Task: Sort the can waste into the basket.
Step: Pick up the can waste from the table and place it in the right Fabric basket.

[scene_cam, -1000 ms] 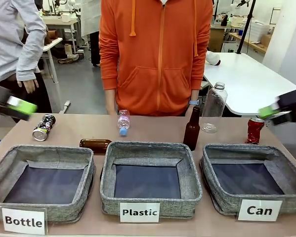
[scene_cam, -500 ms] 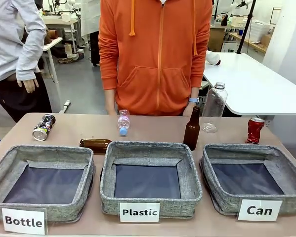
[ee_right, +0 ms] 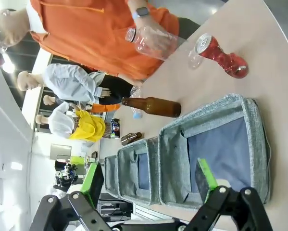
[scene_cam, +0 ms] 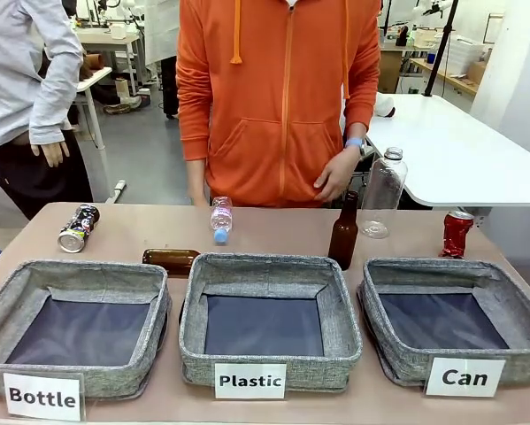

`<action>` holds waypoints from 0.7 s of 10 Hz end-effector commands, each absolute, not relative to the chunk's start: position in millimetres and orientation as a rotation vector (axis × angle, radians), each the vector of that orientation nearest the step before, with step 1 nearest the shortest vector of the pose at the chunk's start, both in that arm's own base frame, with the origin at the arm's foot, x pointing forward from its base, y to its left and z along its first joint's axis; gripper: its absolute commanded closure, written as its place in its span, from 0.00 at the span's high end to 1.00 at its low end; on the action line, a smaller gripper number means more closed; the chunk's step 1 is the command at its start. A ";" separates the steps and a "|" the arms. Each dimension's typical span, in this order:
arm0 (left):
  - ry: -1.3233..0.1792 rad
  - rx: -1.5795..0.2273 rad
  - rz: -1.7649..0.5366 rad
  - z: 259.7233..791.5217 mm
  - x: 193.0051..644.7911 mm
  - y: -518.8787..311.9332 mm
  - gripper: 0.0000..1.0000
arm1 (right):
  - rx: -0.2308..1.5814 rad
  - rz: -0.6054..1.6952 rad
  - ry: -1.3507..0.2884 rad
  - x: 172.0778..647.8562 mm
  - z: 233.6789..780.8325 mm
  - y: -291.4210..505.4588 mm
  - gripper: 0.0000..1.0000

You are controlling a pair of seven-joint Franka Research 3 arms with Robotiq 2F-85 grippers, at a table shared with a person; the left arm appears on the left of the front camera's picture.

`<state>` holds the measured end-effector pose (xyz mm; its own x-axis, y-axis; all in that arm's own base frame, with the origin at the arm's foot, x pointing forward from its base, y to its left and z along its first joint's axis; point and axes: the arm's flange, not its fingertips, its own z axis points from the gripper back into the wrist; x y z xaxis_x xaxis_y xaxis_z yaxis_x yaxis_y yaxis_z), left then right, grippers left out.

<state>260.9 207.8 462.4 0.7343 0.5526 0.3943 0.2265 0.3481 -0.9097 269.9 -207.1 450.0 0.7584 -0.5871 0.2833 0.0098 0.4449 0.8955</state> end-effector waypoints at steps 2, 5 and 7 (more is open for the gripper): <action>-0.772 -1.223 0.212 465.0 258.1 212.0 1.00 | 1.062 -0.379 -0.653 267.1 456.6 -210.1 1.00; -0.657 -1.119 0.055 477.6 269.8 197.1 1.00 | 1.062 -0.379 -0.653 267.1 456.6 -210.1 1.00; -0.591 -0.920 0.063 499.5 317.4 179.3 1.00 | 1.062 -0.379 -0.653 267.1 456.6 -210.1 1.00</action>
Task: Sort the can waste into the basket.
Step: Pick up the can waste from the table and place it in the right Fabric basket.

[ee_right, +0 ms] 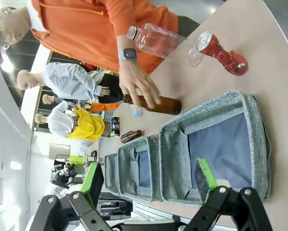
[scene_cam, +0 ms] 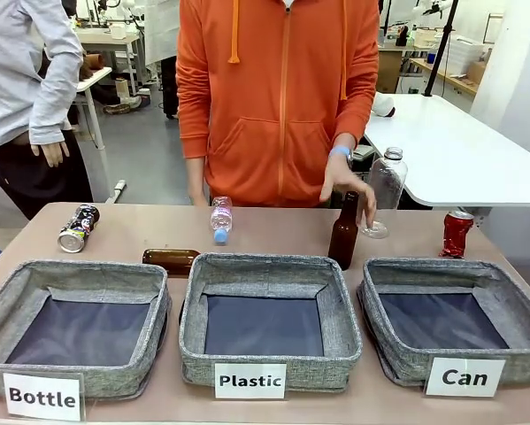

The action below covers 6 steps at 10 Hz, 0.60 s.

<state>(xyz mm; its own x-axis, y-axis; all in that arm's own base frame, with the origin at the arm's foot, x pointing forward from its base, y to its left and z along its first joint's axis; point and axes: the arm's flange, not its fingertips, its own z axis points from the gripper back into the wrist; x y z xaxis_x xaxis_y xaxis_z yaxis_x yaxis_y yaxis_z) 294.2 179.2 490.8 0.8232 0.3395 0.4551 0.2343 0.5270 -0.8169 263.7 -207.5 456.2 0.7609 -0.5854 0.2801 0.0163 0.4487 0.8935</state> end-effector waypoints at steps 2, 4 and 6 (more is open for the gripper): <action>-0.438 -0.734 -0.082 518.2 388.8 134.3 1.00 | 1.062 -0.379 -0.653 267.1 456.6 -210.1 1.00; -0.395 -0.491 -0.064 523.0 454.9 85.8 1.00 | 1.062 -0.379 -0.653 267.1 456.6 -210.1 1.00; -0.388 -0.247 -0.120 502.5 512.2 50.1 1.00 | 1.062 -0.379 -0.653 267.1 456.6 -210.1 1.00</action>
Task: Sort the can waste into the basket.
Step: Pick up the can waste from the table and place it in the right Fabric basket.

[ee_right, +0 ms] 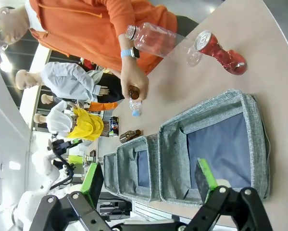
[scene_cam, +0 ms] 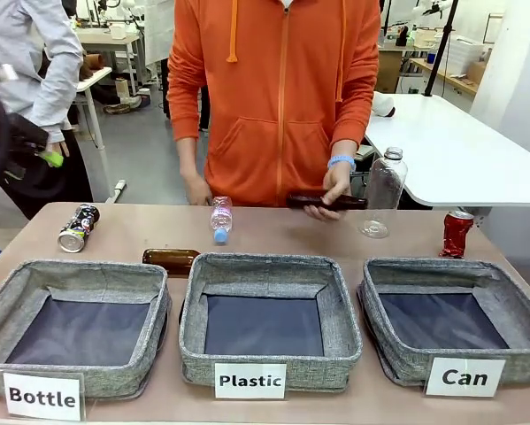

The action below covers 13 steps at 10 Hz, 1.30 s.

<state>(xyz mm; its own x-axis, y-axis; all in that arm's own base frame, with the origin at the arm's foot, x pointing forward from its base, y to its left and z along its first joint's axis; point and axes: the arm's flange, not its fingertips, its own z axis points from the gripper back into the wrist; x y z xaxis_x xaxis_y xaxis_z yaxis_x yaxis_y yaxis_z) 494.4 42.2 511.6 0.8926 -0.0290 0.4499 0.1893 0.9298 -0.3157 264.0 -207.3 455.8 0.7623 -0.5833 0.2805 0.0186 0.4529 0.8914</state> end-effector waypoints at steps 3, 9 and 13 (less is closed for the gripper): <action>-0.362 -0.133 -0.186 467.8 562.1 26.1 1.00 | 1.062 -0.379 -0.653 267.1 456.6 -210.1 1.00; -0.196 -0.152 -0.211 433.2 610.4 28.8 1.00 | 1.062 -0.379 -0.653 267.1 456.6 -210.1 1.00; -0.079 -0.286 -0.274 423.4 633.0 59.8 1.00 | 1.062 -0.379 -0.653 267.1 456.6 -210.1 1.00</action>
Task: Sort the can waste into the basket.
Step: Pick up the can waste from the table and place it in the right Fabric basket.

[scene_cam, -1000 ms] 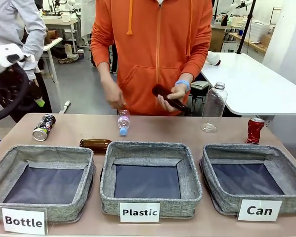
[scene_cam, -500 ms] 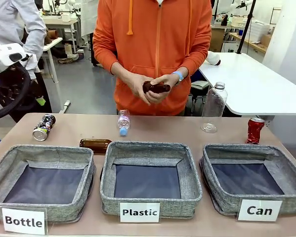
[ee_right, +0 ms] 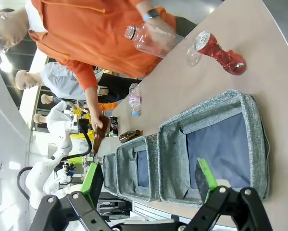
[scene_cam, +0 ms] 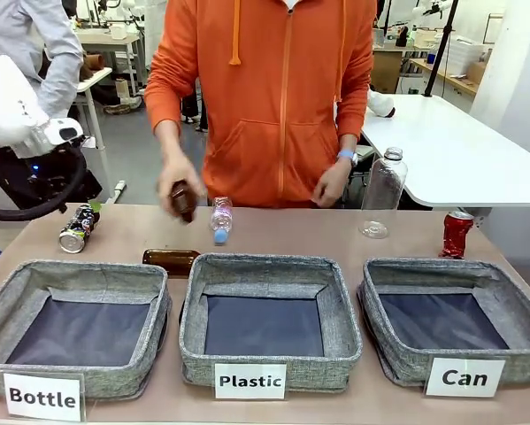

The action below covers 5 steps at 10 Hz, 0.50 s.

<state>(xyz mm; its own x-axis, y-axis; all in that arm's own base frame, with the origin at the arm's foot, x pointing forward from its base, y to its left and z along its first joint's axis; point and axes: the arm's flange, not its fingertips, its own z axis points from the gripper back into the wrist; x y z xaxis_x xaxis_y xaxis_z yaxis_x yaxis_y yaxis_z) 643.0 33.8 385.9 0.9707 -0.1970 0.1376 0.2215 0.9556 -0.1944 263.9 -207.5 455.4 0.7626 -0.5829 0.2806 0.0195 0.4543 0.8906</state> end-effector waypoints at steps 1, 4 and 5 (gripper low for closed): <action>-0.150 -0.421 -0.366 465.9 588.8 118.3 1.00 | 1.062 -0.379 -0.653 267.1 456.6 -210.1 1.00; -0.305 -0.775 -0.464 510.6 457.4 288.6 1.00 | 1.062 -0.379 -0.653 267.1 456.6 -210.1 1.00; -0.360 -0.922 -0.478 498.4 429.4 321.6 1.00 | 1.062 -0.379 -0.653 267.1 456.6 -210.1 1.00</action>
<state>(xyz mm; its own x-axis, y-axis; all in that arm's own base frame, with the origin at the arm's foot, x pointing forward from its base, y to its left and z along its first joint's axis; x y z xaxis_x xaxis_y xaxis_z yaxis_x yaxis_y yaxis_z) 446.9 271.4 527.3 0.8152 -0.2471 0.5238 0.5432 0.6398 -0.5437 264.2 -207.6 455.5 0.7623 -0.5831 0.2808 0.0178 0.4526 0.8915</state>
